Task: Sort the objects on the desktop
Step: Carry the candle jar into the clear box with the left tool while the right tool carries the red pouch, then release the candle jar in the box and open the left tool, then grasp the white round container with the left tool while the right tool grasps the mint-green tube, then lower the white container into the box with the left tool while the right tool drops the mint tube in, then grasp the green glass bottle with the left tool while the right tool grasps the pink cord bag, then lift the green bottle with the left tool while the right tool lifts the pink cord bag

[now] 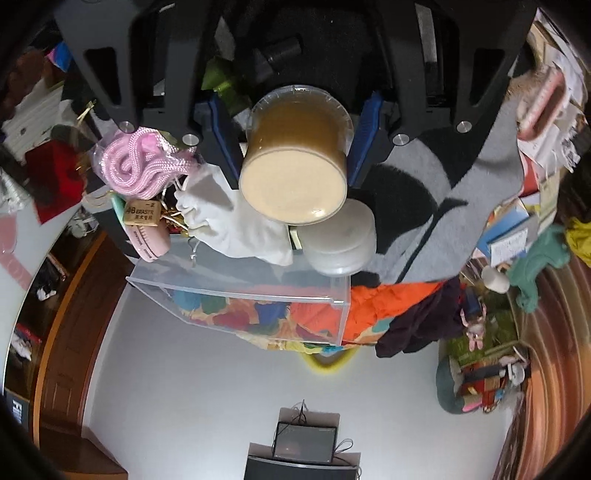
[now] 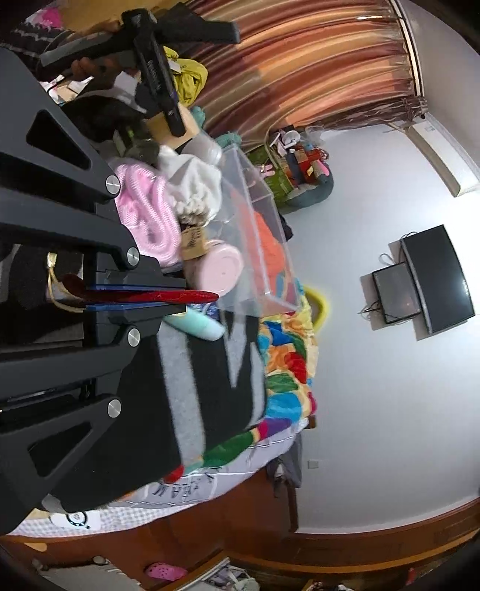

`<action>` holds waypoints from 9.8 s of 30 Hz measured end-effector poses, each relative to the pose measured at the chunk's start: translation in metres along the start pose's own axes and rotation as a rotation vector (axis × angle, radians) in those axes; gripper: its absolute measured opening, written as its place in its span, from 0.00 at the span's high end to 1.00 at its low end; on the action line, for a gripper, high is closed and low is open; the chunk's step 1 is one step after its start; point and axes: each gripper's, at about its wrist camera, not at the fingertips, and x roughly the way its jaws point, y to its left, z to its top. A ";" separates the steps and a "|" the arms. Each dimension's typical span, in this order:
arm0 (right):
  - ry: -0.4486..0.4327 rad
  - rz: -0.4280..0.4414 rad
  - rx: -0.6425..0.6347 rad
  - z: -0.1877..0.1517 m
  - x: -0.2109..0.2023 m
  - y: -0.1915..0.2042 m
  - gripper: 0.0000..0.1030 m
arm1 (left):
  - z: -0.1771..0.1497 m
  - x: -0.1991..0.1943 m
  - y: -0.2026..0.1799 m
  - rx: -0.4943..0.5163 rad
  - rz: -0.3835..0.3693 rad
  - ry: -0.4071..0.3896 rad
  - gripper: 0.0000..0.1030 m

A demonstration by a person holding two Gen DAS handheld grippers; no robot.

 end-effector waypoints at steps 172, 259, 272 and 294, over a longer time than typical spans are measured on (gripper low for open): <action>0.080 -0.040 -0.108 0.044 0.049 0.007 0.88 | 0.072 -0.016 0.025 -0.037 0.032 -0.115 0.36; 0.188 0.009 -0.056 0.020 0.065 0.045 0.39 | 0.009 -0.017 -0.032 0.126 -0.151 0.117 0.24; 0.218 -0.013 -0.079 0.002 0.076 0.057 0.40 | -0.034 0.006 -0.041 0.178 -0.251 0.221 0.14; 0.203 -0.239 -0.104 -0.006 0.107 0.091 0.70 | -0.039 0.001 -0.002 0.011 -0.200 0.087 0.60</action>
